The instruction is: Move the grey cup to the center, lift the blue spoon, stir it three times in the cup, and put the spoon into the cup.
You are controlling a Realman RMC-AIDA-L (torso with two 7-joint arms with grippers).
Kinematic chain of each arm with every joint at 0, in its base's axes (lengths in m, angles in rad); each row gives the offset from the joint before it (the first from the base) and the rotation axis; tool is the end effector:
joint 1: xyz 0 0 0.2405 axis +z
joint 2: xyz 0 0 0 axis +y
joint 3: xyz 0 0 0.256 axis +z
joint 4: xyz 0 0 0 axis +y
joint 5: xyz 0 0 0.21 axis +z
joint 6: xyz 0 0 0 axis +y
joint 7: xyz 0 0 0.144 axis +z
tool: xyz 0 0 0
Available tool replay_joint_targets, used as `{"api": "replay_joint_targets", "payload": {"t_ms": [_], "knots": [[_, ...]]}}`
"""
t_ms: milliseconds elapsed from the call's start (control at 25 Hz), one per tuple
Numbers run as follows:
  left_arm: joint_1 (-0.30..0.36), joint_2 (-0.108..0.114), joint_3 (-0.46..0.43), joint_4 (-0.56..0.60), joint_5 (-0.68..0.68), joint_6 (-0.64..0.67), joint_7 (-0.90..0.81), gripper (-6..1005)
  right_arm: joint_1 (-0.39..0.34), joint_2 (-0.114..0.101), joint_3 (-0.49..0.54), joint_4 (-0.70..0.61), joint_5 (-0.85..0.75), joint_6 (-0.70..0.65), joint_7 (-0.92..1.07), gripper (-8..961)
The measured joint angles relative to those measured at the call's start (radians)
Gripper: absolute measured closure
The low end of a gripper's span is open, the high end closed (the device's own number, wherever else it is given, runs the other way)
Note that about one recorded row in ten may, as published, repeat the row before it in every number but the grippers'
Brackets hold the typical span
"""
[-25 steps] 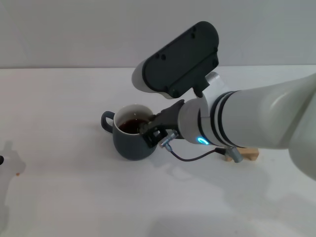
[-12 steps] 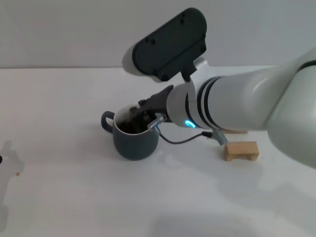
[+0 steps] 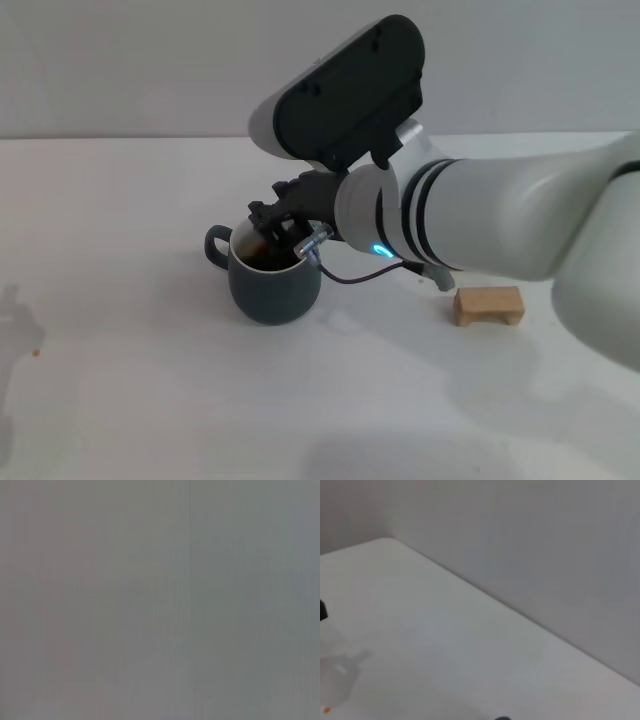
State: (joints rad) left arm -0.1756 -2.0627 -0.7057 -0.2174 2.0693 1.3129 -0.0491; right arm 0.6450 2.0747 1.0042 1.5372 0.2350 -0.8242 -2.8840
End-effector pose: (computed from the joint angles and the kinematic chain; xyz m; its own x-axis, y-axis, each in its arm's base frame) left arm -0.3842 0.2406 0.0032 0.7300 -0.0250 0.6829 0.6824 0.0796 -0.7266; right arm 0.0409 0.3354 -0.0989 0.9080 -0.3555 -0.2215 -0.4163 -0.7065 -0.5723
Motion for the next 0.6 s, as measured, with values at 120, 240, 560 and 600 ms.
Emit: {"api": "replay_joint_targets", "payload": {"t_ms": [120,240,560,600], "knots": [[0.005,0.000,-0.001,-0.002,0.000,0.009,0.000,1000,-0.031,-0.001,-0.005,0.009,-0.016,0.034,0.000,690],[0.010,0.000,-0.002,-0.006,0.000,0.015,0.000,1000,-0.068,-0.001,-0.009,0.014,-0.042,0.071,0.000,615],[0.012,-0.002,0.005,-0.009,0.005,0.020,0.000,1001,-0.271,0.000,-0.007,0.045,-0.244,0.299,0.007,525],[0.012,-0.003,0.008,-0.010,0.008,0.021,0.000,1001,-0.302,0.000,-0.004,0.048,-0.260,0.338,0.008,525]]}}
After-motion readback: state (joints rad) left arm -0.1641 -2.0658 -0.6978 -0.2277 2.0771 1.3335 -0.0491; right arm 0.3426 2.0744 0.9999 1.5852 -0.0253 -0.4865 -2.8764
